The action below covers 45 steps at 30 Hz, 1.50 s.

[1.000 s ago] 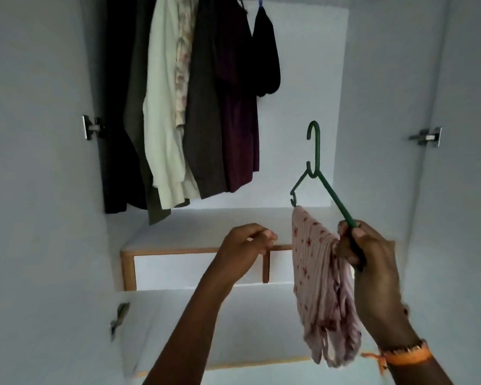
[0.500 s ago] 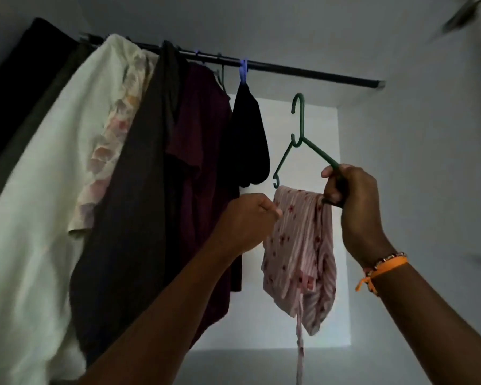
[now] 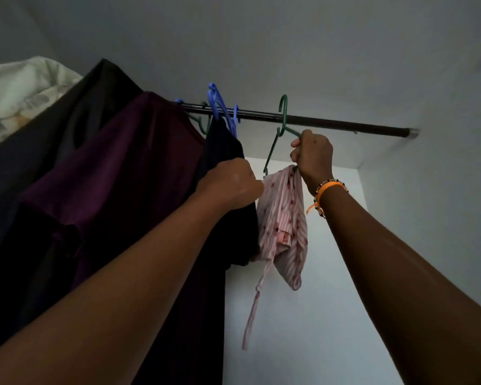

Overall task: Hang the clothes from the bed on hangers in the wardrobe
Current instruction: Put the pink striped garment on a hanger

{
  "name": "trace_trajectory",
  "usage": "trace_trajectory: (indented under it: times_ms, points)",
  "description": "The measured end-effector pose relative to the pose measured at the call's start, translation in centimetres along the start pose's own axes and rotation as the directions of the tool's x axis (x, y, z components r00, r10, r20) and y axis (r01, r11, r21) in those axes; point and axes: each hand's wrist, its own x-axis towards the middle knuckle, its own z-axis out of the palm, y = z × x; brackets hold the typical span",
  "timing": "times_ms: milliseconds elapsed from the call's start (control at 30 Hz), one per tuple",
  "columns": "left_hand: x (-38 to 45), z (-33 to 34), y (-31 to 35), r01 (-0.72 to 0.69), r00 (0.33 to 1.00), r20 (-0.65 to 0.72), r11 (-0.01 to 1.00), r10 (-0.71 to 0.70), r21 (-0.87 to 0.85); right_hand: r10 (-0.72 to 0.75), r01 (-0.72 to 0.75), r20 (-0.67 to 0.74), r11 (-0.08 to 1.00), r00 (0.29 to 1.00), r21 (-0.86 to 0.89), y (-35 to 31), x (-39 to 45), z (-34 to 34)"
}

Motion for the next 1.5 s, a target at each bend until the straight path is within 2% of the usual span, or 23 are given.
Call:
trace_trajectory:
  times_ms: [233, 367, 533, 700, 833, 967, 1100, 1233, 1367, 1400, 1500]
  points:
    - [2.5, 2.3, -1.5, 0.020, 0.999, -0.031, 0.992, -0.016, 0.122, 0.070, -0.074, 0.060, 0.995, 0.996, 0.067, 2.8, 5.4, 2.1]
    - [2.9, 2.6, -2.1, 0.003, 1.000, -0.022, 0.992, -0.001, 0.127, 0.184, -0.211, 0.170, 0.965, 0.968, 0.158, 2.2, 5.7, 2.6]
    - [2.7, 2.6, -2.4, 0.036, 0.999, -0.008, 0.997, -0.035, 0.067, 0.265, -0.402, 0.398, 0.860, 0.878, 0.314, -1.4, 4.3, 3.4]
    - [1.9, 2.6, -2.0, 0.039, 0.998, 0.040, 0.999, -0.039, -0.009, 0.262, -0.407, 0.516, 0.893, 0.816, 0.191, -2.2, 1.4, 3.0]
    - [0.0, 1.8, -1.8, 0.065, 0.996, 0.067, 0.992, -0.058, -0.107, 0.280, -0.383, 0.481, 0.914, 0.831, 0.130, -2.1, -3.6, 2.4]
    - [-3.6, 0.1, -1.6, 0.125, 0.987, 0.133, 0.958, -0.092, -0.260, 0.390, -0.480, 0.454, 0.872, 0.801, 0.098, -3.3, -8.6, 0.8]
    - [-8.2, -2.7, -2.0, 0.230, 0.965, 0.207, 0.893, -0.159, -0.387, 0.457, -0.593, 0.505, 0.793, 0.732, 0.142, -6.8, -13.9, -1.0]
    - [-12.9, -5.6, -2.8, 0.384, 0.921, 0.292, 0.722, -0.257, -0.576, 0.533, -0.692, 0.532, 0.707, 0.658, 0.147, -11.7, -19.6, -2.8]
    - [-17.2, -8.5, -3.6, 0.464, 0.885, 0.337, 0.564, -0.320, -0.683, 0.587, -0.708, 0.460, 0.691, 0.666, 0.145, -17.0, -24.3, -4.3]
    - [-18.8, -9.5, -3.7, 0.499, 0.865, 0.366, 0.522, -0.342, -0.691, 0.610, -0.728, 0.454, 0.672, 0.649, 0.137, -18.6, -25.7, -4.7]
    - [-21.7, -10.9, -3.8, 0.525, 0.849, 0.401, 0.457, -0.345, -0.718, 0.621, -0.739, 0.454, 0.659, 0.639, 0.140, -21.1, -28.0, -5.2]
